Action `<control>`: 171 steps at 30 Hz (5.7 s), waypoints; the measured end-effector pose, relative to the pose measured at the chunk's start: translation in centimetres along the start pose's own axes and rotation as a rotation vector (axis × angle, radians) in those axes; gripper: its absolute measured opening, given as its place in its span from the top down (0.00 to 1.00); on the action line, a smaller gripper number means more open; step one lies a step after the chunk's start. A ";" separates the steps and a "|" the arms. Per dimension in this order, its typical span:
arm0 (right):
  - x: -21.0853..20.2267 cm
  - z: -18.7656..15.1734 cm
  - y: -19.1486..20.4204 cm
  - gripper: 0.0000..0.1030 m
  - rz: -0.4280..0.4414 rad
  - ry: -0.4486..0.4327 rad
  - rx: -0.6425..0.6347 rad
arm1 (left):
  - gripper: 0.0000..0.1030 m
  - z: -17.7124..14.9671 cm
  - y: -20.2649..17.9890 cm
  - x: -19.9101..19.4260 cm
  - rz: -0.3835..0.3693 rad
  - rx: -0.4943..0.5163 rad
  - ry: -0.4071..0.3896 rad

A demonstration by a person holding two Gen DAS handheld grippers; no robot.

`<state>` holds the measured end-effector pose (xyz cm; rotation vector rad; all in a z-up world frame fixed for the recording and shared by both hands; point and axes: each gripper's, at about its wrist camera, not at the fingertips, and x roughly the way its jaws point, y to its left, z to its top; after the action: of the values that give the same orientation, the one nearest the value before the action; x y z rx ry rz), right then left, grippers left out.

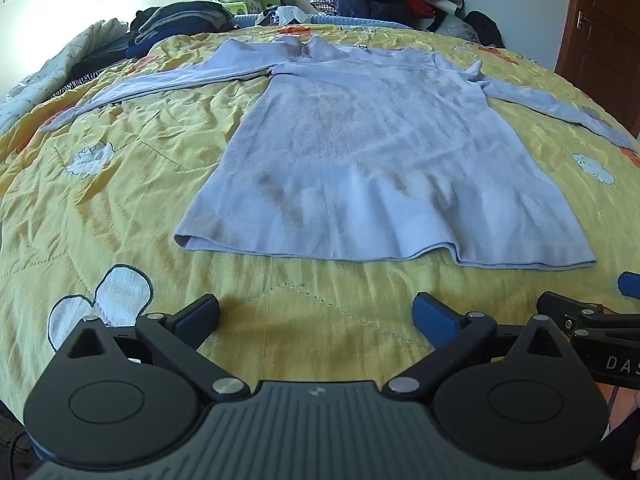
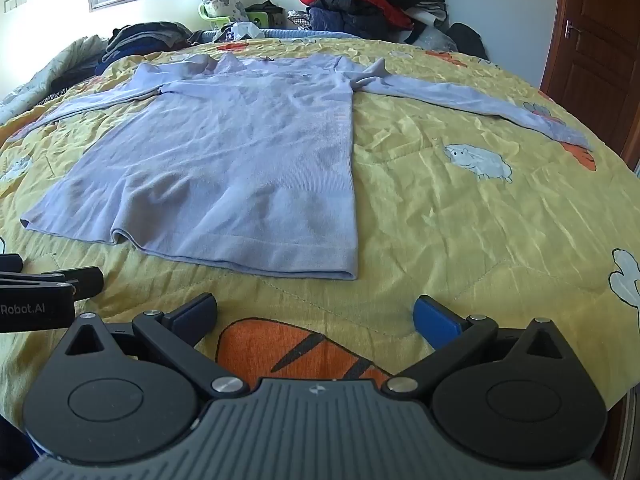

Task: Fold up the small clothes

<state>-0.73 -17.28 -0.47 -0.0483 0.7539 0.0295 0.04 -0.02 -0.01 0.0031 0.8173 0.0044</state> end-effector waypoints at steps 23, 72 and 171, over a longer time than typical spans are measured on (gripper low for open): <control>-0.2 -0.1 0.1 0.00 0.000 -0.017 -0.004 | 0.00 -0.2 0.2 0.0 -0.006 0.002 -0.004; -0.1 -0.1 0.2 0.00 0.001 -0.019 -0.006 | 0.00 0.0 0.1 -0.1 -0.006 0.002 -0.001; 16.7 15.1 4.7 0.93 1.006 0.293 0.200 | 0.00 9.1 13.1 2.1 0.043 -0.311 -0.135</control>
<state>21.53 -11.63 -1.08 0.5310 1.0058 0.9188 8.09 13.04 4.68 -0.2702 0.6746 0.1699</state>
